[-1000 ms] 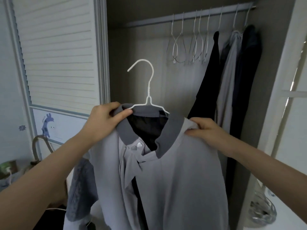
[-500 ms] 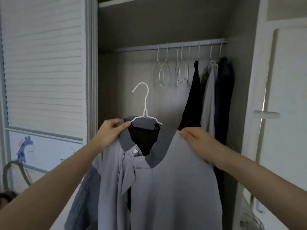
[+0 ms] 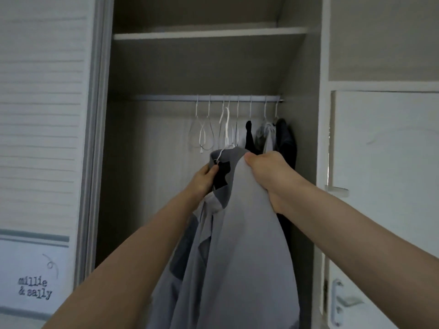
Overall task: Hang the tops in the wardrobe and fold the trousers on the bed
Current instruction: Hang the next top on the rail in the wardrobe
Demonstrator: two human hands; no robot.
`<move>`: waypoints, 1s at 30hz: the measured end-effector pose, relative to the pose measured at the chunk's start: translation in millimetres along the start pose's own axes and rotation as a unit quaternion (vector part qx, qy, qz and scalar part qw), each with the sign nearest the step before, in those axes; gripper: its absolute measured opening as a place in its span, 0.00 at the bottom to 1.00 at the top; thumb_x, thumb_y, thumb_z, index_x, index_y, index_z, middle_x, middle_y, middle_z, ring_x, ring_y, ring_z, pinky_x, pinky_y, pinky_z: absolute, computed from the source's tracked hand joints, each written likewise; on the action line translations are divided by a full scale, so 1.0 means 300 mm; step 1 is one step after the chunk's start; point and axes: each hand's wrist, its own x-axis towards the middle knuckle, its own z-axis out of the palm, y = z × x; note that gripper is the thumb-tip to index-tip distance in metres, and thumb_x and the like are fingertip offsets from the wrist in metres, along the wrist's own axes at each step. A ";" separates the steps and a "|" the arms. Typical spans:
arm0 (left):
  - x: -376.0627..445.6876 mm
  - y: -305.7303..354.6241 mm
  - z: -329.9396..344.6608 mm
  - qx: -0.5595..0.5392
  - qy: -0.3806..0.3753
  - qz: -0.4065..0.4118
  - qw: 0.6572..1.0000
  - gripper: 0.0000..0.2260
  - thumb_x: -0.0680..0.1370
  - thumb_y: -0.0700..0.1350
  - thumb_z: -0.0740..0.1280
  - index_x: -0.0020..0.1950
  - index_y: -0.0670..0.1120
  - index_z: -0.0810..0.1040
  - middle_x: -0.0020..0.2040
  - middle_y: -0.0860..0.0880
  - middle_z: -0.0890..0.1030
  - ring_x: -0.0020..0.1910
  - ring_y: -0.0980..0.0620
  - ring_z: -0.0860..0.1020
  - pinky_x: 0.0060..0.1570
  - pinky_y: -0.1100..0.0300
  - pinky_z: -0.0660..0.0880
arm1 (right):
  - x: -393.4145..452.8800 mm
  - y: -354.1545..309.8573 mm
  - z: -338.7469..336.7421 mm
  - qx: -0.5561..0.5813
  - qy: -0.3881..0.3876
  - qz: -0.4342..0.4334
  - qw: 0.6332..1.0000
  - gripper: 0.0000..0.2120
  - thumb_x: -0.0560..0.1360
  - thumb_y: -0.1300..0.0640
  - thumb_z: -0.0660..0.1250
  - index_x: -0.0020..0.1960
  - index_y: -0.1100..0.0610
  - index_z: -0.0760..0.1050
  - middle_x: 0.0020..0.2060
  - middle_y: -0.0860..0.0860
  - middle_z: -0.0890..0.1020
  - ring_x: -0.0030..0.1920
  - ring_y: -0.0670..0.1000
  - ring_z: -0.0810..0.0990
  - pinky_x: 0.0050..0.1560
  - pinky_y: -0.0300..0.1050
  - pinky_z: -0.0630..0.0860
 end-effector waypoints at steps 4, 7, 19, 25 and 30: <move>0.025 0.018 0.067 0.028 -0.093 -0.025 0.995 0.20 0.82 0.58 0.57 0.73 0.53 0.70 0.67 0.52 0.76 0.59 0.53 0.77 0.58 0.54 0.77 | 0.041 -0.007 -0.023 -0.012 0.053 -0.023 0.998 0.14 0.81 0.51 0.58 0.53 0.62 0.75 0.41 0.55 0.77 0.44 0.56 0.78 0.47 0.48 0.78; 0.058 0.040 0.121 0.044 -0.114 -0.018 0.992 0.21 0.82 0.59 0.56 0.73 0.53 0.69 0.68 0.49 0.75 0.62 0.49 0.75 0.59 0.51 0.74 | 0.087 0.002 -0.023 -0.027 0.084 -0.048 0.995 0.15 0.82 0.52 0.57 0.43 0.59 0.74 0.37 0.55 0.76 0.38 0.52 0.76 0.46 0.46 0.76; 0.255 0.021 0.264 0.044 -0.140 0.038 0.988 0.23 0.84 0.57 0.50 0.77 0.51 0.63 0.72 0.45 0.71 0.69 0.45 0.70 0.70 0.45 0.66 | 0.286 0.072 -0.022 -0.052 0.140 -0.099 0.984 0.18 0.82 0.54 0.56 0.35 0.54 0.70 0.34 0.51 0.74 0.34 0.46 0.73 0.38 0.40 0.71; 0.415 -0.007 0.262 0.081 -0.115 0.057 0.988 0.29 0.84 0.56 0.51 0.80 0.49 0.43 0.80 0.47 0.53 0.77 0.46 0.57 0.74 0.47 0.59 | 0.475 0.065 -0.050 -0.071 0.154 -0.130 0.977 0.16 0.82 0.53 0.56 0.40 0.59 0.73 0.32 0.52 0.72 0.34 0.48 0.71 0.34 0.42 0.67; 0.522 -0.080 0.200 0.078 -0.119 0.053 0.988 0.32 0.81 0.63 0.51 0.80 0.52 0.41 0.80 0.52 0.48 0.78 0.50 0.53 0.76 0.45 0.54 | 0.668 0.028 -0.019 -0.045 0.192 -0.127 0.972 0.13 0.82 0.54 0.56 0.57 0.62 0.73 0.41 0.54 0.74 0.40 0.52 0.73 0.44 0.41 0.69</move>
